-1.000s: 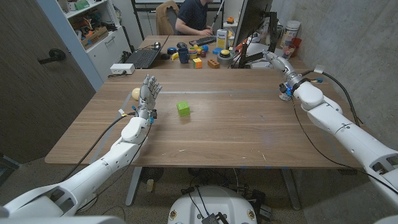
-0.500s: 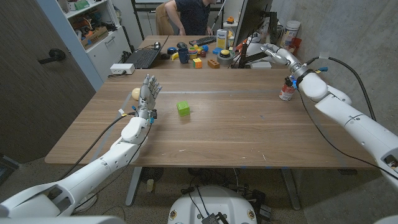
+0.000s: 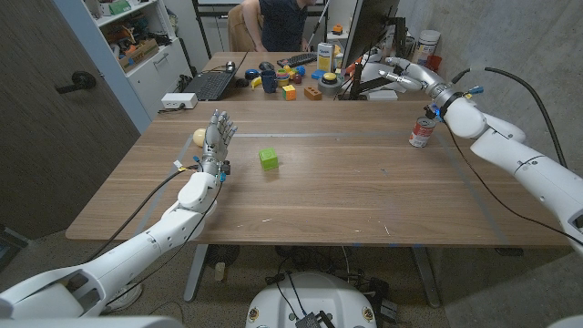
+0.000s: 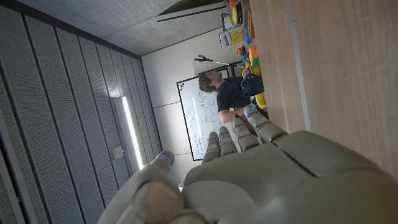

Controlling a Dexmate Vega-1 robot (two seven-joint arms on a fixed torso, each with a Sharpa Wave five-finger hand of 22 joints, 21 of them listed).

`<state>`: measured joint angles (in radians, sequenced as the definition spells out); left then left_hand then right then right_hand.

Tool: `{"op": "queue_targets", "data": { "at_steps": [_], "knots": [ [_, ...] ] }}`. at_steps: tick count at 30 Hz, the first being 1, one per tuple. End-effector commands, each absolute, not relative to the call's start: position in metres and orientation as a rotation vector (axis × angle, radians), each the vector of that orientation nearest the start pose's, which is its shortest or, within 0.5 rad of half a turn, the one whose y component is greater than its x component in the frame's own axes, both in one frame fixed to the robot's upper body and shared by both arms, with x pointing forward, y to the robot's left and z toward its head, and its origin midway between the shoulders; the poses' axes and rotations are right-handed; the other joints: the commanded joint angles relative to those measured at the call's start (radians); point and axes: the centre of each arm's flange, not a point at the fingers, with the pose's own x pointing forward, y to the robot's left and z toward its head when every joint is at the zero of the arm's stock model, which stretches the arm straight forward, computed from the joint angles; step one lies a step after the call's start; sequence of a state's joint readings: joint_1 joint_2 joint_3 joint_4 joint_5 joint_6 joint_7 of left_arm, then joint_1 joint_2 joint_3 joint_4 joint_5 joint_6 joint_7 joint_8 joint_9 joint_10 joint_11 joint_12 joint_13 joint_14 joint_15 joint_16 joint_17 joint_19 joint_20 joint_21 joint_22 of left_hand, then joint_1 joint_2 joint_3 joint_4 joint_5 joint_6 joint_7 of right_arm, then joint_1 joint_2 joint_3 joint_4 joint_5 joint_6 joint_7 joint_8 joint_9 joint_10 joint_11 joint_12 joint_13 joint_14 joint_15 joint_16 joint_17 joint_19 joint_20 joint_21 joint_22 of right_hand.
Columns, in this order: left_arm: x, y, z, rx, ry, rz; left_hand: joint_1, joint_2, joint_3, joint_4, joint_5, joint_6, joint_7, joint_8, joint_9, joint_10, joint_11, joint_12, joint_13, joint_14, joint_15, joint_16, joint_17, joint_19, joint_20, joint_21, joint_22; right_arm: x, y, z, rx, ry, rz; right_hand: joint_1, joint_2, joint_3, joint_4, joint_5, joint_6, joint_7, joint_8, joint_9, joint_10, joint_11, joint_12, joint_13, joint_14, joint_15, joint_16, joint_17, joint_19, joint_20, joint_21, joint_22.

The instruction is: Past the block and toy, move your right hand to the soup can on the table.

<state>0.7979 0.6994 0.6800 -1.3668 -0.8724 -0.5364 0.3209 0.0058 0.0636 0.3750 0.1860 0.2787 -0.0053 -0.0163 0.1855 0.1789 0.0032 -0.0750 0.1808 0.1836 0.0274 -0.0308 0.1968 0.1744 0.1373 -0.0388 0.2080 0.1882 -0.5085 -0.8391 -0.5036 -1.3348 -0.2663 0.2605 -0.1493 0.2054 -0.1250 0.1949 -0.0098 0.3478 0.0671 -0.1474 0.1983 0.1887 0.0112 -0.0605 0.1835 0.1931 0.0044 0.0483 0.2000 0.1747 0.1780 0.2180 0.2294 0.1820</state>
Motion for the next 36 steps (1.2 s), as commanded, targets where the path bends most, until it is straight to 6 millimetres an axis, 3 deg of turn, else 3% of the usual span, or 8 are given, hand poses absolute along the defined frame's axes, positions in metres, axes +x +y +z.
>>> {"op": "queue_targets", "data": {
  "at_steps": [1, 10, 14, 15, 18, 28, 36],
  "knots": [
    [0.631, 0.296, -0.04, -0.162, -0.657, -0.043, -0.001, 0.105, 0.006, -0.001, 0.005, 0.004, -0.007, 0.006, 0.005, 0.0, -0.005, 0.006, 0.002, 0.007, -0.004, 0.006, 0.005, 0.006, -0.005, 0.005, 0.006, 0.611, -0.352, 0.159, -1.456, -0.844, -0.278, 0.022, 0.003, -0.002, -0.01, 0.01, -0.02, -0.024, -0.01, 0.006, -0.02, -0.016, -0.001, 0.006, -0.021, 0.0, -0.006, 0.005, -0.005, 0.001, -0.011, 0.001],
    [0.631, 0.296, -0.04, -0.162, -0.657, -0.042, -0.001, 0.105, 0.006, -0.001, 0.006, 0.004, -0.007, 0.006, 0.005, 0.0, -0.004, 0.005, 0.002, 0.007, -0.003, 0.006, 0.005, 0.006, -0.005, 0.005, 0.006, 0.619, -0.355, 0.15, -1.617, -0.725, -0.352, 0.055, 0.005, -0.017, -0.025, 0.031, -0.092, -0.067, -0.017, 0.009, -0.106, -0.05, -0.007, 0.008, -0.088, 0.001, -0.016, 0.006, -0.084, 0.001, -0.048, -0.003],
    [0.631, 0.297, -0.041, -0.161, -0.658, -0.041, -0.001, 0.105, 0.005, -0.001, 0.006, 0.004, -0.008, 0.006, 0.005, 0.0, -0.004, 0.005, 0.002, 0.008, -0.004, 0.007, 0.005, 0.006, -0.005, 0.005, 0.006, 0.628, -0.361, 0.145, -1.665, -0.636, -0.379, 0.067, 0.011, -0.028, -0.028, 0.04, -0.147, -0.071, -0.02, 0.011, -0.167, -0.049, -0.005, 0.011, -0.131, 0.009, -0.016, 0.008, -0.13, 0.002, -0.053, -0.003],
    [0.631, 0.297, -0.041, -0.16, -0.658, -0.04, -0.001, 0.105, 0.005, -0.001, 0.006, 0.004, -0.008, 0.006, 0.005, -0.001, -0.004, 0.005, 0.002, 0.008, -0.004, 0.007, 0.005, 0.006, -0.005, 0.005, 0.006, 0.631, -0.364, 0.145, -1.671, -0.613, -0.381, 0.062, 0.019, -0.039, -0.022, 0.043, -0.2, -0.07, -0.022, 0.014, -0.216, -0.042, -0.003, 0.014, -0.179, 0.017, -0.019, 0.01, -0.164, 0.002, -0.054, -0.002],
    [0.63, 0.298, -0.04, -0.16, -0.659, -0.038, -0.001, 0.105, 0.005, -0.001, 0.006, 0.004, -0.008, 0.006, 0.005, 0.0, -0.004, 0.005, 0.002, 0.008, -0.004, 0.007, 0.005, 0.006, -0.005, 0.005, 0.006, 0.638, -0.373, 0.142, -1.667, -0.551, -0.395, 0.058, 0.022, -0.05, -0.017, 0.044, -0.233, -0.071, -0.019, 0.017, -0.263, -0.037, -0.004, 0.016, -0.211, 0.026, -0.02, 0.011, -0.189, 0.002, -0.052, -0.001],
    [0.631, 0.301, -0.039, -0.155, -0.655, -0.033, -0.001, 0.105, 0.005, -0.001, 0.006, 0.004, -0.007, 0.006, 0.005, 0.0, -0.005, 0.005, 0.002, 0.008, -0.004, 0.006, 0.005, 0.007, -0.005, 0.005, 0.006, 0.654, -0.393, 0.136, -1.643, -0.415, -0.393, 0.052, 0.025, -0.064, -0.011, 0.042, -0.271, -0.071, -0.017, 0.02, -0.311, -0.027, -0.003, 0.019, -0.259, 0.051, -0.023, 0.012, -0.216, 0.002, -0.051, 0.0],
    [0.633, 0.302, -0.038, -0.155, -0.653, -0.032, -0.001, 0.105, 0.005, -0.001, 0.006, 0.004, -0.007, 0.006, 0.005, 0.0, -0.005, 0.005, 0.002, 0.008, -0.003, 0.006, 0.005, 0.007, -0.005, 0.005, 0.006, 0.663, -0.403, 0.131, -1.648, -0.319, -0.369, 0.046, 0.023, -0.072, -0.007, 0.041, -0.29, -0.07, -0.018, 0.022, -0.318, -0.023, 0.001, 0.02, -0.257, 0.053, -0.016, 0.012, -0.222, 0.003, -0.049, 0.0]
  ]
}}
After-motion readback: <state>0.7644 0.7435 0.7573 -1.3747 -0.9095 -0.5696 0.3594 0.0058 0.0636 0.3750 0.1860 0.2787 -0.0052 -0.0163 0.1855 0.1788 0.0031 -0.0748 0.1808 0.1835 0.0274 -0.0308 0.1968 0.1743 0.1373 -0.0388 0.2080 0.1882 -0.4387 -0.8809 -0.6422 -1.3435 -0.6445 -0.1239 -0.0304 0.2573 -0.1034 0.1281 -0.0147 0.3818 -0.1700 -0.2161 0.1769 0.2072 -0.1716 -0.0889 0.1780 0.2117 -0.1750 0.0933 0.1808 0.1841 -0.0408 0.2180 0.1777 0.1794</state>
